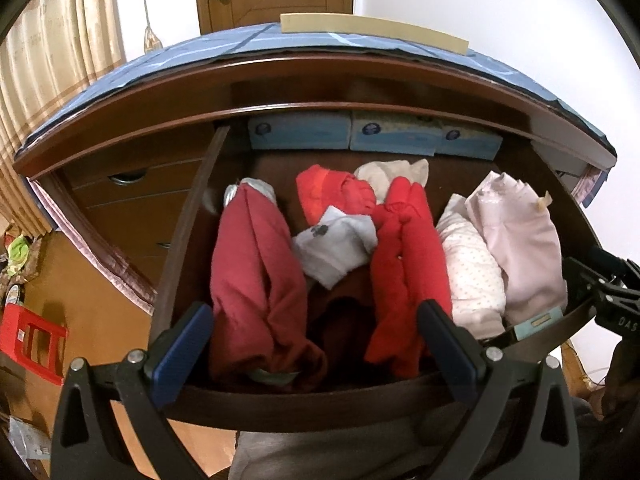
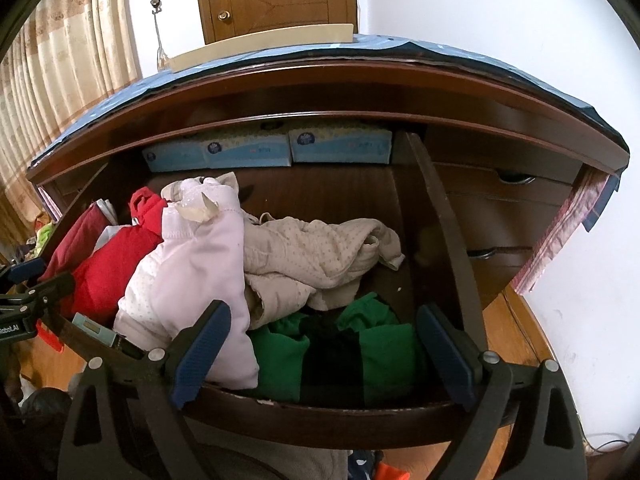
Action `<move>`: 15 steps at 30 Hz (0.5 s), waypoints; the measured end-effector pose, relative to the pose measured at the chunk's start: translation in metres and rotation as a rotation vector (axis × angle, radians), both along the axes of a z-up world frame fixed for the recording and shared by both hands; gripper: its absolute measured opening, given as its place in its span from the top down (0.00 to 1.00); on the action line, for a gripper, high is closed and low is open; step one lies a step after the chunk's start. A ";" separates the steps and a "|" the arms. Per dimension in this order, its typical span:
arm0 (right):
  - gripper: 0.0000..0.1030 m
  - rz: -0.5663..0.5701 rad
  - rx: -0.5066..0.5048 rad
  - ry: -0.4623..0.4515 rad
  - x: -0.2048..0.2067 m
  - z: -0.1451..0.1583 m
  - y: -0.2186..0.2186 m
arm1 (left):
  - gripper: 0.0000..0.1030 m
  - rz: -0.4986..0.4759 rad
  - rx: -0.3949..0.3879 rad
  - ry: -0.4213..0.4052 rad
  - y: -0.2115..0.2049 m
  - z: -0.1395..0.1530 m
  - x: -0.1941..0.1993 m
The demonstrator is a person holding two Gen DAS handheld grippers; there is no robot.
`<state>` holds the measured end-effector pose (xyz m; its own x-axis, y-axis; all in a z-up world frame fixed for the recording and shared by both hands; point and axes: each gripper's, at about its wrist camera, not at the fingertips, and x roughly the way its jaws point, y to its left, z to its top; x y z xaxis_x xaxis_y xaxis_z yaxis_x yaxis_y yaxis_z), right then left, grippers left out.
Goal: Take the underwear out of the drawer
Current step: 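Move both tools over the open drawer toward the clothes, then grasp the pale pink garment with the right tool while the left tool reaches into the drawer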
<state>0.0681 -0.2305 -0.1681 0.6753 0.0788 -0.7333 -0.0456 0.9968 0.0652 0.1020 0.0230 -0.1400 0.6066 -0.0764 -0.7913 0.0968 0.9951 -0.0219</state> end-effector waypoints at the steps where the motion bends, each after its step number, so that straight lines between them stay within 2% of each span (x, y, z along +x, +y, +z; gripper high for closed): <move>1: 0.07 -0.001 0.000 -0.006 -0.001 0.000 0.000 | 0.00 -0.003 -0.004 0.000 0.000 -0.001 0.000; 5: 0.07 -0.001 0.002 -0.019 -0.002 0.001 -0.001 | 0.00 -0.014 -0.024 0.005 0.001 -0.002 0.002; 7: 0.07 -0.005 0.045 -0.032 -0.003 0.005 -0.006 | 0.00 -0.013 -0.028 0.011 0.003 -0.003 0.004; 11: 0.07 -0.034 0.096 -0.093 -0.007 0.021 -0.018 | 0.00 -0.035 -0.040 0.022 0.004 -0.003 0.008; 15: 0.07 -0.006 0.114 -0.124 -0.002 0.040 -0.020 | 0.00 -0.064 -0.020 0.009 0.004 0.008 0.017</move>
<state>0.0657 -0.2505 -0.1284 0.7606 0.1526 -0.6310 -0.0544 0.9835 0.1723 0.1186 0.0269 -0.1323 0.5928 -0.1311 -0.7946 0.1602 0.9861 -0.0432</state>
